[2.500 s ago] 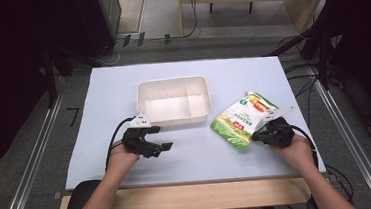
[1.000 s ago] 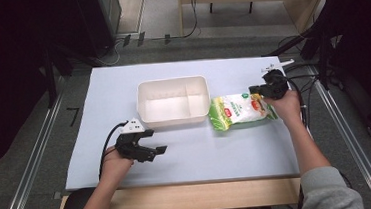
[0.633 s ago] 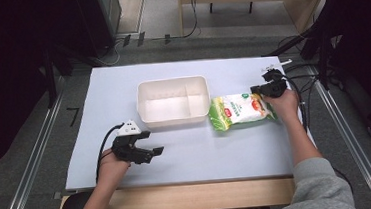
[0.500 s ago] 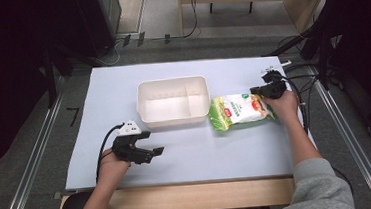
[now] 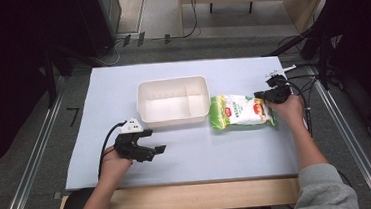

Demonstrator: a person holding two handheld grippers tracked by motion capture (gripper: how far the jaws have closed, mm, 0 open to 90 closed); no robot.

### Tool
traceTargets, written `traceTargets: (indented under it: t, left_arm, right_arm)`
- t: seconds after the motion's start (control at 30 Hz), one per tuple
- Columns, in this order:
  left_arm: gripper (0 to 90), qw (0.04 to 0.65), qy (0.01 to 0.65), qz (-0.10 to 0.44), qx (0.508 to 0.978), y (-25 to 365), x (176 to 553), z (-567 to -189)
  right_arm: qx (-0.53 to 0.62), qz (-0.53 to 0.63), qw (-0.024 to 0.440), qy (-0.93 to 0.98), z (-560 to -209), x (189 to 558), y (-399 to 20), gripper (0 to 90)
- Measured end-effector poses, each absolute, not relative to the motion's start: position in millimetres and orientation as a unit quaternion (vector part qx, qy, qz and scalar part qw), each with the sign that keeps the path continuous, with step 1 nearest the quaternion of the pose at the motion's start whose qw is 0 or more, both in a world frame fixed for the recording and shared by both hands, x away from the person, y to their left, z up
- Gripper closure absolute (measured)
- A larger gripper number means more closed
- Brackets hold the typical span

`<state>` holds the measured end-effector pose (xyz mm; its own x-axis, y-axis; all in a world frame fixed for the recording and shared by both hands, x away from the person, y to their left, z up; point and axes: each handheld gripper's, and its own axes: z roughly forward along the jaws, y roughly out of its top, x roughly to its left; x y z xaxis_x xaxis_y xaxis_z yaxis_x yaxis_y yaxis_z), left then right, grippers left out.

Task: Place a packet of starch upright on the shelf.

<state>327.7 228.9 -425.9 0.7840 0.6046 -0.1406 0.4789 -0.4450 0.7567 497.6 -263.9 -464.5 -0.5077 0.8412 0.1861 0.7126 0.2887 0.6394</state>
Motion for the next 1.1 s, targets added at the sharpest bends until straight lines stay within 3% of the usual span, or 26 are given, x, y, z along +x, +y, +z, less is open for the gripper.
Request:
traceTargets:
  t: [0.67, 0.9, 1.1]
  left_arm:
    - [19.5, 0.424, 0.306, 0.062, 0.85, 216, 339, -425]
    - [19.5, 0.422, 0.297, 0.06, 0.854, 211, 340, -426]
    - [19.5, 0.423, 0.298, 0.061, 0.853, 213, 341, -426]
  right_arm:
    - [0.483, 0.345, 0.11, 0.797, -452, 426, -277, 90.0]
    - [0.491, 0.316, 0.131, 0.801, -462, 443, -271, 90.0]
    - [0.51, 0.319, 0.113, 0.791, -471, 453, -277, 90.0]
